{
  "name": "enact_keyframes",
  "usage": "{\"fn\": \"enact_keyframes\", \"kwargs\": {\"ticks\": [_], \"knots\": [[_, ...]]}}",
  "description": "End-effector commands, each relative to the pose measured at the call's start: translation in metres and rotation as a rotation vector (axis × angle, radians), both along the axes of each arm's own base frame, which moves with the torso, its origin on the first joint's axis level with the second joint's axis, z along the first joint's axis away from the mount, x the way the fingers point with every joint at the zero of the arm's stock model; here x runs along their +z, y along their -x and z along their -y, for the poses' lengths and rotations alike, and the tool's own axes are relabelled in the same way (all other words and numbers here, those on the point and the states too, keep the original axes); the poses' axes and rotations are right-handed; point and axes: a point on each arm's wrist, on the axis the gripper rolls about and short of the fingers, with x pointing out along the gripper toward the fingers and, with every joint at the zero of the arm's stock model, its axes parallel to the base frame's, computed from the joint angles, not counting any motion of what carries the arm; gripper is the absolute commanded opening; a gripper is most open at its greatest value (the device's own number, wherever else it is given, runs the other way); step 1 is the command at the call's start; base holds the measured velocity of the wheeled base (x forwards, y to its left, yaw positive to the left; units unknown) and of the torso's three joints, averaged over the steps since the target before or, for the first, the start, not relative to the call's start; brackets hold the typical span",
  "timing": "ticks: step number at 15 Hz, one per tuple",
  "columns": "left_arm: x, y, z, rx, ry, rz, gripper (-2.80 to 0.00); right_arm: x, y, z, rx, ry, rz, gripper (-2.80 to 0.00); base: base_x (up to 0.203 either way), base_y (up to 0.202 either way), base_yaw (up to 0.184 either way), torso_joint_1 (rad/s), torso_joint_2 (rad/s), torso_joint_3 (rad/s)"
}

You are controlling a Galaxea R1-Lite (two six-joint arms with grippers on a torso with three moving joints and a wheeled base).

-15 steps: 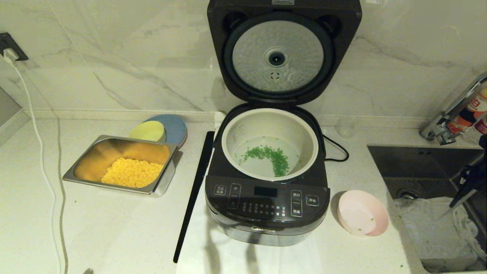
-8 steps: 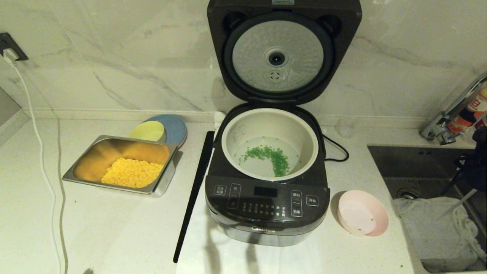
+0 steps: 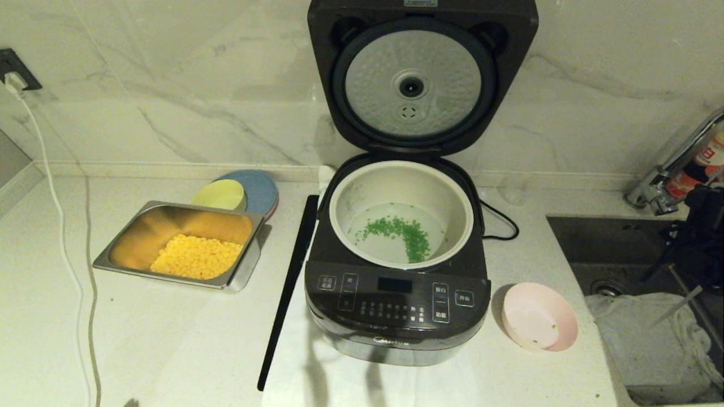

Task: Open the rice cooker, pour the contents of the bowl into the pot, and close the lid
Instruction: Turn off the tap

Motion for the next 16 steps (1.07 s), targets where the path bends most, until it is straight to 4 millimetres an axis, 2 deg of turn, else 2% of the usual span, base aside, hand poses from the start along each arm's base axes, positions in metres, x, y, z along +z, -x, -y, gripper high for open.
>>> {"fn": "enact_keyframes", "kwargs": {"ticks": [1, 8, 12, 16], "knots": [[-0.002, -0.001, 0.0, 0.001, 0.0, -0.008, -2.8, -0.002, -0.009, -0.003, 0.009, 0.005, 0.009, -2.8, 0.0, 0.0, 0.0, 0.0, 0.0, 0.0], [-0.002, -0.001, 0.0, 0.001, 0.0, -0.008, -2.8, 0.0, -0.027, -0.001, -0.008, 0.046, 0.037, -2.8, 0.0, 0.0, 0.0, 0.0, 0.0, 0.0], [-0.002, -0.001, 0.0, 0.001, 0.0, -0.008, -2.8, 0.007, -0.034, -0.008, 0.008, 0.057, 0.058, -2.8, 0.0, 0.0, 0.0, 0.0, 0.0, 0.0], [-0.002, -0.001, 0.0, 0.001, -0.001, -0.008, -2.8, 0.001, -0.044, -0.008, 0.015, 0.066, 0.051, -2.8, 0.0, 0.0, 0.0, 0.0, 0.0, 0.0]]}}
